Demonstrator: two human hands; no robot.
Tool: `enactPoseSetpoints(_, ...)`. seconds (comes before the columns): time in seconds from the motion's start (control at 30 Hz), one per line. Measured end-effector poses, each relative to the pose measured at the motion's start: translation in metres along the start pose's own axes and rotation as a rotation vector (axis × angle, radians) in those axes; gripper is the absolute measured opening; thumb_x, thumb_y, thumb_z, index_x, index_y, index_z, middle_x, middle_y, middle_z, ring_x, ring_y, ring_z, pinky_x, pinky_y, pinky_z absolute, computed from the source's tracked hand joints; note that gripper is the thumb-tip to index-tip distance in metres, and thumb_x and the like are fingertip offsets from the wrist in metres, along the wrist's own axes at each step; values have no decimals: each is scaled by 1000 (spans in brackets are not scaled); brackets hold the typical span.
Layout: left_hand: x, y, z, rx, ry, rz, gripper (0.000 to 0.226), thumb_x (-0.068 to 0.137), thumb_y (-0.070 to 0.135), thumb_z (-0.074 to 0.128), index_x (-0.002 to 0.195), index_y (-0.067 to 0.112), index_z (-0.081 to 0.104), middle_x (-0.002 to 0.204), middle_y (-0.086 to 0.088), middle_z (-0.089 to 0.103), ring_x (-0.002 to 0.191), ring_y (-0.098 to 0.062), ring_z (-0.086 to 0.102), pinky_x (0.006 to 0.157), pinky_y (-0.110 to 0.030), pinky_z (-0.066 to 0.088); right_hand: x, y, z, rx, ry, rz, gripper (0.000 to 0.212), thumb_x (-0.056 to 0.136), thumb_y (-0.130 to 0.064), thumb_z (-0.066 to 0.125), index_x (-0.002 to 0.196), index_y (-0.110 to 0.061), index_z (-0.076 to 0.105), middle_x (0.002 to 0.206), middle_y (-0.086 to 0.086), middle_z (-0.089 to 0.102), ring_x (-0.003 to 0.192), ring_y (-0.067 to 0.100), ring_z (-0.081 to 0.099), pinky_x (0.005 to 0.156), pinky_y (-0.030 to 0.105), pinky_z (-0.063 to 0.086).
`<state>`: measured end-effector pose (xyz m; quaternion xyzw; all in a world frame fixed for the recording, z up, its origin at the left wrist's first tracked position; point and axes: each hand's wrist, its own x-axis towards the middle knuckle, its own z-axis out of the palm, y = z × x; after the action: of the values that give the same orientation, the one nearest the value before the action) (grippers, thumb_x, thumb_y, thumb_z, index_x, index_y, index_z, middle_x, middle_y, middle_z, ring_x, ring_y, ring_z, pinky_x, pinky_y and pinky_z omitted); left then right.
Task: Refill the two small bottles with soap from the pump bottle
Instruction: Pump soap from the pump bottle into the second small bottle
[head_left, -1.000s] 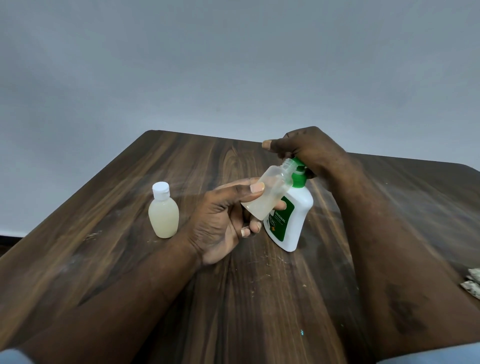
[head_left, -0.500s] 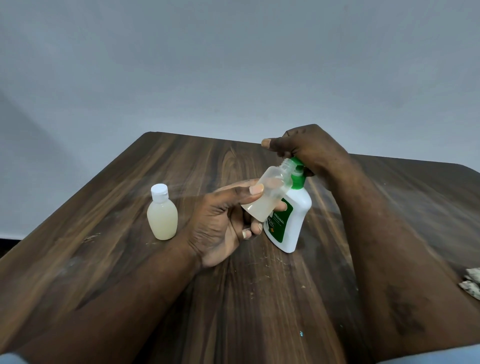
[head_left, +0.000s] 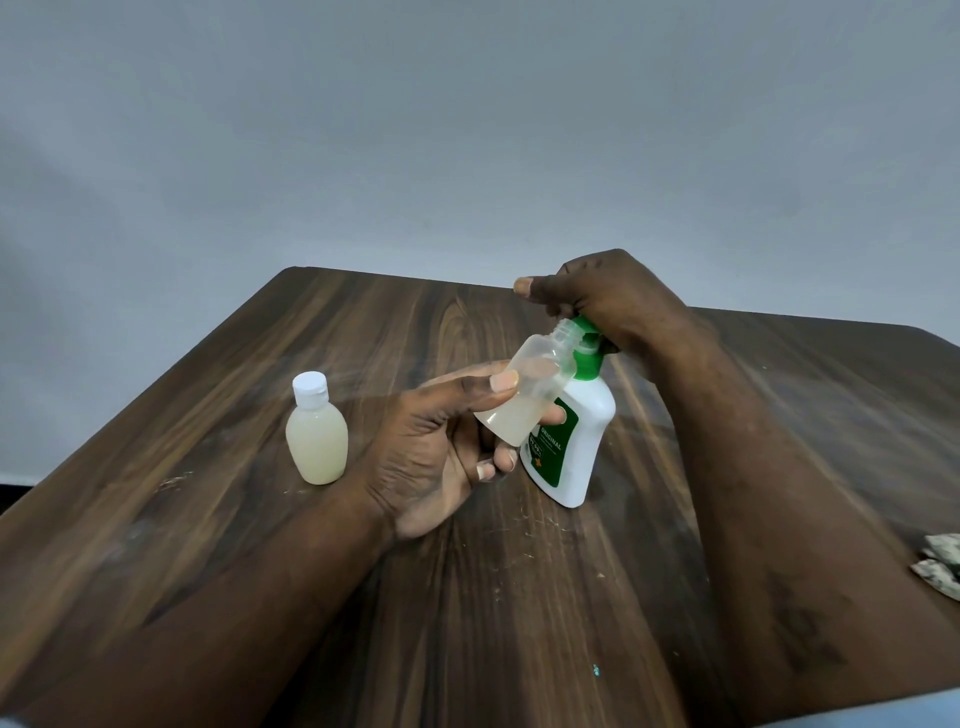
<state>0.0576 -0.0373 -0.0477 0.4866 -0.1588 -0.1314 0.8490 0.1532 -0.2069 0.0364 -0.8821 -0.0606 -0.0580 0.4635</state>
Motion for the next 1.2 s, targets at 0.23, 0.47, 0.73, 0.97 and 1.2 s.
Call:
enactPoseSetpoints(0.23,0,-2,-5,-3,-6,4,31,84,30,64,105,15,80,101,-23,73,51,-14,51,40,-17,37,-1,2,2,4,-32,51,45,82,-46,85,61,-17,58,45,-11,52,47,11,46,53,27,37)
enactPoseSetpoints(0.47,2,-2,-4,-5,4,-4,30,81,29,64,102,17,81,99,-22,74,51,-14,50,41,-18,38,-1,0,1,-1,-18,15,48,83,-47,84,56,-18,56,51,-8,55,52,14,48,57,30,39)
enactPoseSetpoints(0.73,1,-1,-3,-8,-3,-2,28,83,28,65,103,16,81,101,-23,73,51,-14,50,41,-18,36,-2,-1,0,11,-20,16,46,84,-44,84,59,-17,56,50,-8,54,47,11,47,53,27,38)
enactPoseSetpoints(0.97,3,-3,-5,-3,13,-11,31,84,28,62,105,13,79,102,-25,72,51,-15,49,40,-19,36,-4,1,1,32,-47,39,45,81,-46,86,61,-17,58,52,-7,55,47,11,48,56,28,41)
enactPoseSetpoints(1.2,1,-1,-1,-7,-1,-7,29,83,29,61,100,17,81,99,-22,74,51,-15,50,41,-18,37,-3,-2,0,13,-16,-3,47,83,-48,84,58,-18,57,53,-7,54,54,16,48,56,29,38)
